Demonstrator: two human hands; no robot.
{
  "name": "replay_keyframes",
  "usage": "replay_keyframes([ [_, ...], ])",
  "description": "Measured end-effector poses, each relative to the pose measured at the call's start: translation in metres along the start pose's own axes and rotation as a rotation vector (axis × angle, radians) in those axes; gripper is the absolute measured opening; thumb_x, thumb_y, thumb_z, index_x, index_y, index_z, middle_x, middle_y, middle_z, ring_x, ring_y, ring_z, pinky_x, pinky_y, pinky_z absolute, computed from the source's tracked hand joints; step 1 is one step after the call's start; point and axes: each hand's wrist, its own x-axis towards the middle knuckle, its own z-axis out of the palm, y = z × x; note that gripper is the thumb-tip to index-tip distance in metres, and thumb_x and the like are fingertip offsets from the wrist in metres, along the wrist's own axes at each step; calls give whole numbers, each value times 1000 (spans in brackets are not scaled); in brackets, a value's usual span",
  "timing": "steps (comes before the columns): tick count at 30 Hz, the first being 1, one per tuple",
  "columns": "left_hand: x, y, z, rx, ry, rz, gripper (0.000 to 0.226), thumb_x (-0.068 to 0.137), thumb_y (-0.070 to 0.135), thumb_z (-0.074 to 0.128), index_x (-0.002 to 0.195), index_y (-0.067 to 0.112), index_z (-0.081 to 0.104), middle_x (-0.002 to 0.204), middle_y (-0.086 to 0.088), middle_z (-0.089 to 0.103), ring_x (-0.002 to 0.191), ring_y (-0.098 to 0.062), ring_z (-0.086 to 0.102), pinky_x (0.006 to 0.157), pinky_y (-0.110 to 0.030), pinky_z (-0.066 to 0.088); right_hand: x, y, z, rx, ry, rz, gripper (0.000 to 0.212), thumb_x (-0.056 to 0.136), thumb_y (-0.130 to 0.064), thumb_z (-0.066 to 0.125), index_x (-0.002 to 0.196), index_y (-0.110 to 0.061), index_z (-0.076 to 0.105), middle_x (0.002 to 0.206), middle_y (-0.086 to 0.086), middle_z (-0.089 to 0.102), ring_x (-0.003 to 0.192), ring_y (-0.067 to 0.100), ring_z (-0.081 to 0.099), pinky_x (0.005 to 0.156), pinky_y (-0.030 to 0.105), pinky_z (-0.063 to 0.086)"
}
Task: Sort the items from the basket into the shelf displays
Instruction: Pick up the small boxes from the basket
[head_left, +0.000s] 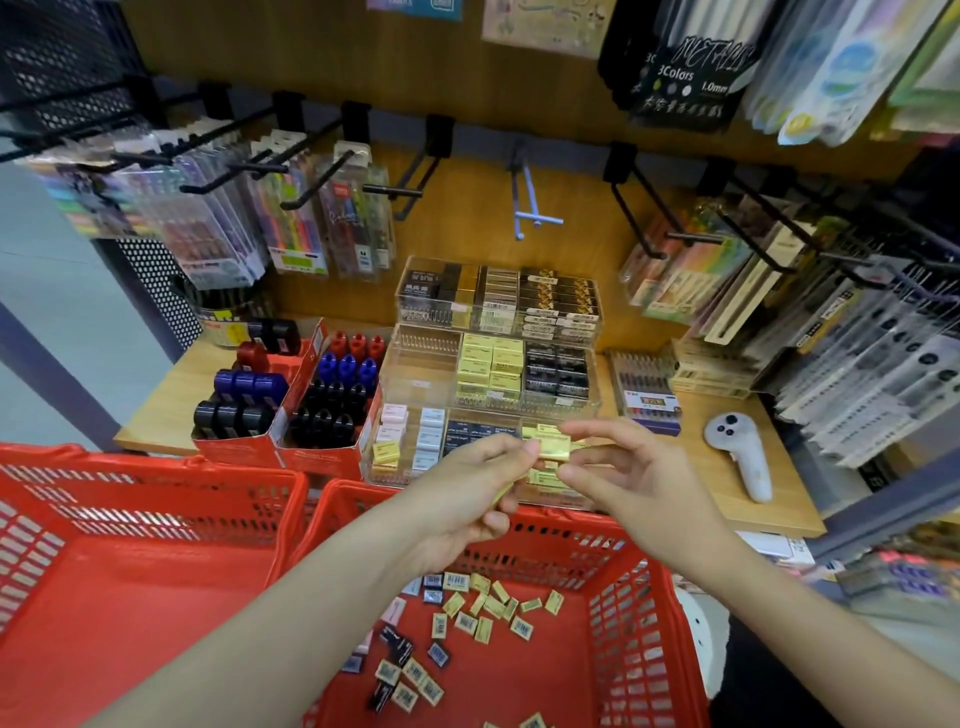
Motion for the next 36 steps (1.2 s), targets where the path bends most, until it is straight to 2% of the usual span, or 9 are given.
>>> replay_keyframes([
  [6, 5, -3, 2, 27, 71, -13, 20, 94, 39, 63, 107, 26, 70, 92, 1, 54, 69, -10, 44, 47, -15, 37, 19, 25, -8, -306, 74, -90, 23, 83, -20, 76, 102, -31, 70, 102, -16, 64, 89, -1, 66, 65, 13, 55],
  [11, 9, 0, -5, -21, 182, -9, 21, 96, 38, 60, 101, 22, 72, 96, -3, 51, 69, -11, 43, 46, -15, 38, 45, 78, -28, -701, 106, 86, 27, 87, -25, 73, 113, -18, 71, 91, -8, 66, 78, 0, 60, 62, 3, 42],
  [13, 11, 0, -7, -46, 195, -8, 21, 96, 37, 61, 101, 20, 72, 94, -3, 49, 67, -10, 42, 45, -15, 37, 49, 96, -25, -764, 79, 124, 28, 87, -28, 73, 113, -17, 71, 94, -7, 67, 87, 9, 60, 68, 7, 42],
  [17, 15, -2, -9, -36, 190, -18, 22, 95, 38, 61, 100, 20, 73, 95, -4, 50, 67, -10, 43, 46, -15, 38, 54, 116, -9, -865, 72, 134, 27, 84, -33, 75, 111, -29, 72, 106, -6, 71, 106, 20, 56, 94, 42, 46],
  [23, 18, -4, -8, -26, 183, -37, 23, 95, 38, 61, 102, 19, 72, 94, -3, 49, 65, -9, 43, 46, -15, 36, 63, 120, -3, -791, 67, 267, 20, 88, -42, 69, 109, -41, 70, 86, -21, 66, 87, 3, 56, 91, 34, 35],
  [30, 18, -3, -9, -83, 174, -64, 25, 93, 39, 63, 99, 19, 75, 94, -4, 51, 62, -9, 45, 46, -16, 38, 53, 112, -1, -979, 14, 183, 31, 96, -28, 53, 125, -32, 64, 103, -11, 73, 100, 13, 65, 92, 35, 37],
  [32, 17, -1, -10, -176, 133, -100, 28, 94, 40, 62, 98, 16, 76, 93, -6, 54, 59, -11, 47, 45, -17, 38, 50, 97, -4, -861, -2, 109, 32, 97, -23, 55, 129, -26, 62, 112, -7, 70, 89, 11, 68, 84, 29, 51],
  [34, 15, 0, -11, -264, 79, -139, 32, 94, 40, 60, 99, 14, 78, 88, -7, 58, 57, -12, 49, 43, -18, 38, 47, 71, -3, -542, -13, 39, 27, 95, -26, 63, 121, -27, 66, 113, -13, 67, 79, 4, 68, 70, 20, 55],
  [36, 13, 1, -10, -302, 38, -160, 31, 96, 36, 60, 106, 11, 76, 84, -8, 61, 56, -13, 50, 43, -19, 38, 43, 42, 4, -223, -71, 10, 23, 88, -33, 71, 111, -30, 71, 105, -14, 71, 77, 7, 69, 66, 23, 58],
])
